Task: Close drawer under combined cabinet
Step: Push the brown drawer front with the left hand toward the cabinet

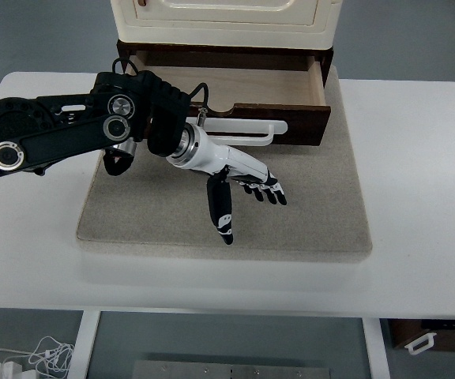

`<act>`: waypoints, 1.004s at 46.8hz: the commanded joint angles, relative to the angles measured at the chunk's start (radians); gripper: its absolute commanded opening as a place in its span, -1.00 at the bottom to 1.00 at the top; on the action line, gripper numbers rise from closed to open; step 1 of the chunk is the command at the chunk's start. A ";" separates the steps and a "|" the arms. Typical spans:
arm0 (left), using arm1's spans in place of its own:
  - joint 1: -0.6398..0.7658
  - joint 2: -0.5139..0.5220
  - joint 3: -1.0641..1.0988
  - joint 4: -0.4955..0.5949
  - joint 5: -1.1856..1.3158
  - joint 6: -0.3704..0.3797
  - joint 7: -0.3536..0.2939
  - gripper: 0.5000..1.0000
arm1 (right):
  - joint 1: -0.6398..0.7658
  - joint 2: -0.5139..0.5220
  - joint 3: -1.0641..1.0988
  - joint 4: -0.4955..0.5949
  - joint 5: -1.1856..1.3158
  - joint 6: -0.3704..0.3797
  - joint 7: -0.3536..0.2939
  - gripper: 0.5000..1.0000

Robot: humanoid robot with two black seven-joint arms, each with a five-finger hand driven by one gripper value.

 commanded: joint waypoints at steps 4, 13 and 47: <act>-0.008 -0.002 0.000 0.033 0.005 0.000 0.037 0.99 | -0.001 0.000 0.000 0.000 0.000 0.001 0.000 0.81; -0.013 -0.035 0.000 0.076 0.007 0.000 0.046 0.99 | -0.001 0.000 0.000 0.000 0.000 0.001 0.000 0.81; -0.028 -0.066 -0.032 0.226 0.053 0.001 0.048 0.99 | 0.000 0.000 0.000 0.000 0.000 0.000 0.000 0.81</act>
